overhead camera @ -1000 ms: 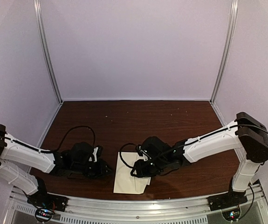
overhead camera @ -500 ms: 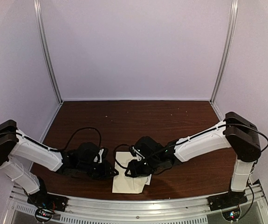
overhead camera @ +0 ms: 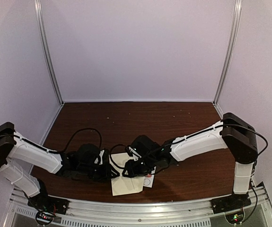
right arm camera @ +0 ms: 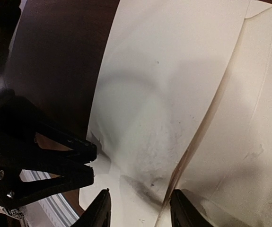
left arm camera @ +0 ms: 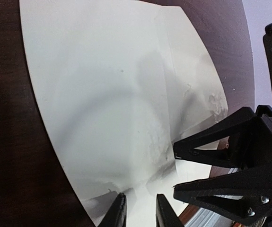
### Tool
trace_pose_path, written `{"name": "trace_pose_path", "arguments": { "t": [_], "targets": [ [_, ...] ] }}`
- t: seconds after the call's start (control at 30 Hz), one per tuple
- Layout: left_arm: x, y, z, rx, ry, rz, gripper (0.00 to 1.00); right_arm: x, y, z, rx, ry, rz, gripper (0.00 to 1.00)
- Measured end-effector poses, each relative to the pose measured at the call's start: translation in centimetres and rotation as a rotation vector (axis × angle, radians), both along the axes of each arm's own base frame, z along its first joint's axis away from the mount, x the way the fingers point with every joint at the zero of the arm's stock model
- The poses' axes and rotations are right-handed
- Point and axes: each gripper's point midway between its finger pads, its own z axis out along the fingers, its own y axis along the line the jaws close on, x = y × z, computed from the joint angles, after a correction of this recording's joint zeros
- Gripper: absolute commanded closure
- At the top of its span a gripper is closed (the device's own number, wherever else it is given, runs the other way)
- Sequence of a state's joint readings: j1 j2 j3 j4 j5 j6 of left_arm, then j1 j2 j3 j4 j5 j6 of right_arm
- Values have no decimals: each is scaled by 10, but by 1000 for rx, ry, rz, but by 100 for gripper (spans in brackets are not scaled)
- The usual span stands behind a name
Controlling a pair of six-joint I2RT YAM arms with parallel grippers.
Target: Place the letter into the envelope and seal it
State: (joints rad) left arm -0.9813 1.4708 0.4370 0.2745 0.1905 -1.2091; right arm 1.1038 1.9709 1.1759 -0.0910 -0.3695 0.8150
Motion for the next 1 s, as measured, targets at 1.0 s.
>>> {"name": "trace_pose_path", "arguments": {
  "t": [1.0],
  "targets": [
    [25, -21, 89, 14, -216, 0, 71, -30, -126, 30, -14, -55, -126, 78]
  ]
}}
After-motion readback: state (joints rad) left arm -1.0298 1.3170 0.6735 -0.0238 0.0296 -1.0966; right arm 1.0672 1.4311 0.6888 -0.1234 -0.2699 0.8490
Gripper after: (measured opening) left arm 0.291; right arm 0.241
